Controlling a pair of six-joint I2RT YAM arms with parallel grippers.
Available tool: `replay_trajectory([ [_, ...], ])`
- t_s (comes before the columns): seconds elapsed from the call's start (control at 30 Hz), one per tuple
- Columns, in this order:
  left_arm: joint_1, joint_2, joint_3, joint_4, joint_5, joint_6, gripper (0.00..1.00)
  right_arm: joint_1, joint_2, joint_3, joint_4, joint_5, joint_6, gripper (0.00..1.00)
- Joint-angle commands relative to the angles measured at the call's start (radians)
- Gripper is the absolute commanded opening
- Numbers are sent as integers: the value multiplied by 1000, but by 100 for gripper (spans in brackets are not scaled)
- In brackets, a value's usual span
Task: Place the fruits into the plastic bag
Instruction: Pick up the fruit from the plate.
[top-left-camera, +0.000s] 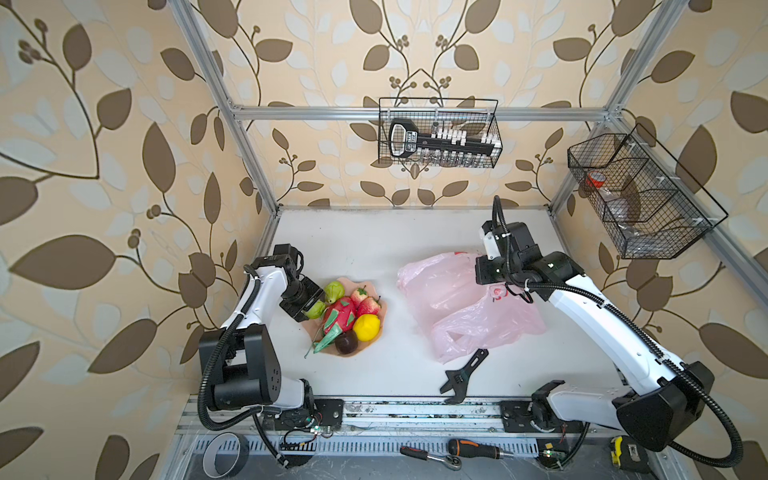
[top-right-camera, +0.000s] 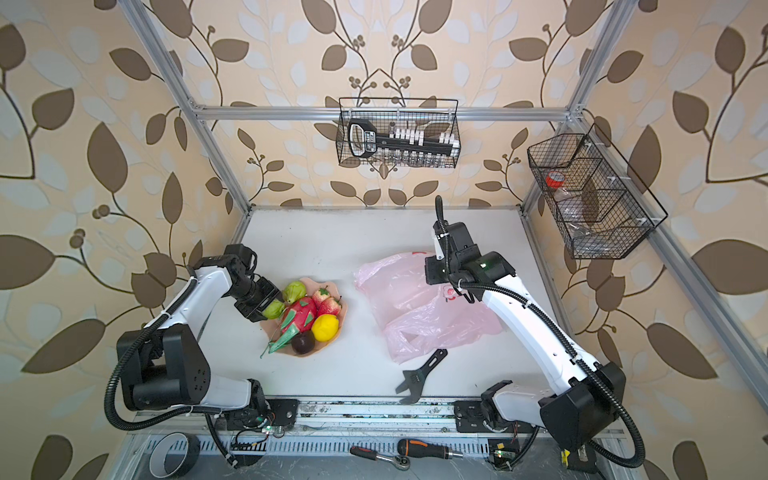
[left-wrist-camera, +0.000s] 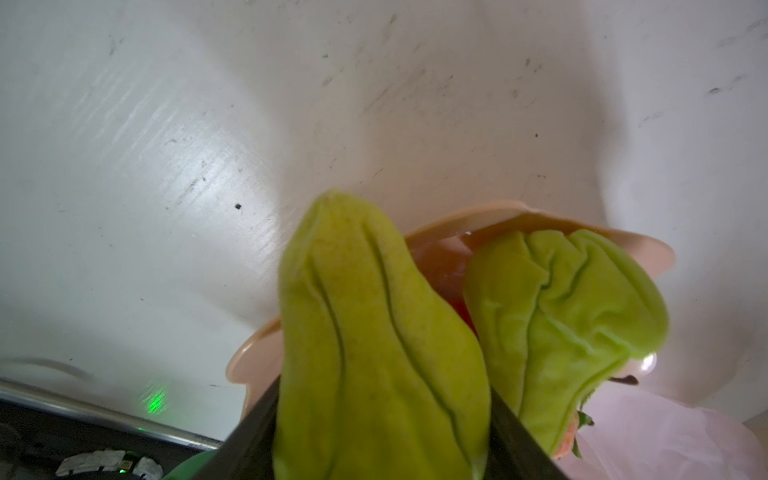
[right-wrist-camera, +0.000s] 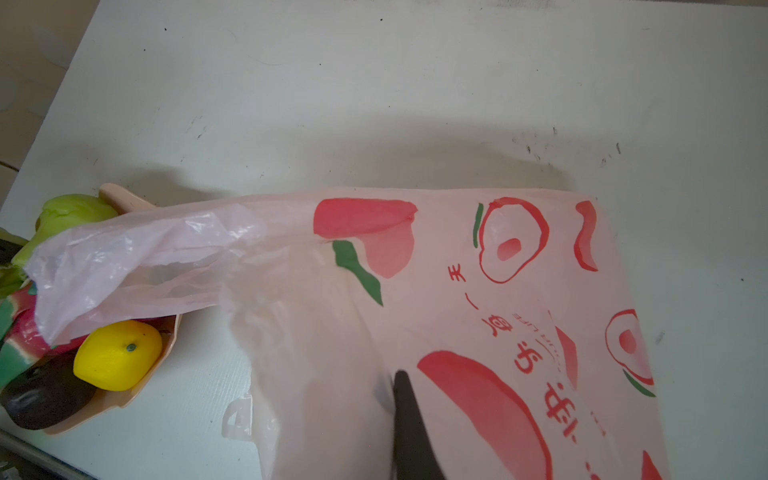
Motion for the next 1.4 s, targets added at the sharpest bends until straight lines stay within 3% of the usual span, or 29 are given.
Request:
replay_trajectory([
  [0.0,6,-14,-2,-39,25,-7,61,-1,16,24,-2,-11,-14,0],
  [0.4,4,-6,6,-24,38,12,52,-4,25,30,-1,0,-32,0],
  [0.7,-19,-45,19,-46,43,28,41,-7,22,30,-1,3,-31,0],
  [1.0,-31,-109,19,-87,47,55,36,-9,9,28,-6,15,-34,0],
  [1.37,-60,-209,190,-198,33,113,37,-11,-2,22,-12,26,-33,0],
])
